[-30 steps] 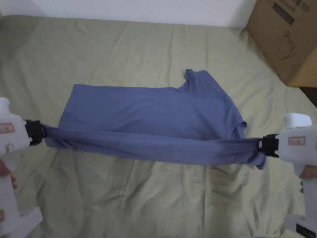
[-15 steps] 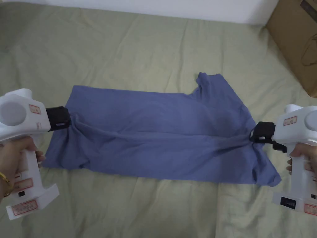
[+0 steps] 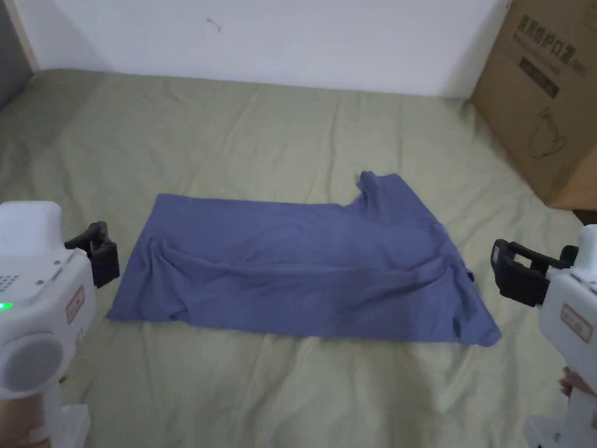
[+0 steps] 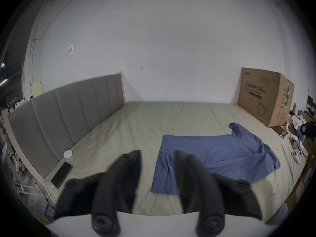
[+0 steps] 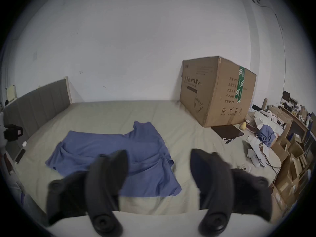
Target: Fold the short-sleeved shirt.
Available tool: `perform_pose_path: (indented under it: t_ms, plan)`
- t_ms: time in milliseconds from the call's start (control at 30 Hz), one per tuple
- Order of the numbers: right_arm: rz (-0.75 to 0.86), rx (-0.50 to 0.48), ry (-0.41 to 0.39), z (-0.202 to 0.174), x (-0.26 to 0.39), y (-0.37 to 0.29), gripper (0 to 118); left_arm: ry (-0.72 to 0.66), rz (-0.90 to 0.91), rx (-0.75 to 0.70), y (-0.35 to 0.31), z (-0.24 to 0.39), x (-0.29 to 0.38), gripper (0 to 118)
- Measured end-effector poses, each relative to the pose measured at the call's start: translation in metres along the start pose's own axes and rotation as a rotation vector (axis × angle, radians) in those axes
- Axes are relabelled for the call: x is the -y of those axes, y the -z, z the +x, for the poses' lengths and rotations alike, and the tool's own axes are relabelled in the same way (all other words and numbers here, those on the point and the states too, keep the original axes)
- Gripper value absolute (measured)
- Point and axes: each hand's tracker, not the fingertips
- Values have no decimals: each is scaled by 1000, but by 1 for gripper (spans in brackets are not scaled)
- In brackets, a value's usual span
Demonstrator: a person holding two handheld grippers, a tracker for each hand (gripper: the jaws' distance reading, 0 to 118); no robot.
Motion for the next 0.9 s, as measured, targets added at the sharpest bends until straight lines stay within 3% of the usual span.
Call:
perform_pose_path:
  t_ms: [33, 67, 100, 233, 433, 500, 533, 567, 600, 633, 800, 900]
  plan:
    - [14, -4, 23, 0, 3, -6, 41, 5, 24, 10, -12, 1, 2, 14]
    - [26, 1, 41, -2, 4, -15, 5, 5, 43, 22, -15, -3, 5, 0]
    - [50, 13, 61, -5, 7, -23, 0, 6, 55, 18, -23, -3, 7, 0]
    - [78, -21, 100, -10, 5, -46, 0, 3, 53, 54, -39, -8, 9, 0]
    - [86, -36, 85, -17, 0, -56, 0, -58, -66, 78, -15, -18, 2, 2]
    - [83, -46, 82, -17, 0, -55, 0, -66, -113, 47, 9, -21, -1, 9]
    - [81, -48, 84, -17, 1, -55, 0, -66, -183, 39, 27, -25, -2, 31]
    - [78, -46, 84, -18, 1, -54, 0, -75, -250, 32, 43, -28, -2, 71]
    - [73, -45, 83, -18, 2, -51, 0, -104, -319, 32, 58, -28, 0, 92]
    - [65, -45, 82, -18, 2, -49, 0, -124, -389, 27, 74, -31, 2, 103]
    - [3, -25, 69, -21, 10, -29, 0, -220, -696, 57, 152, -37, 26, 105]
    - [-50, -11, 53, -21, 16, -14, 0, -188, -787, -3, 183, -31, 47, 105]
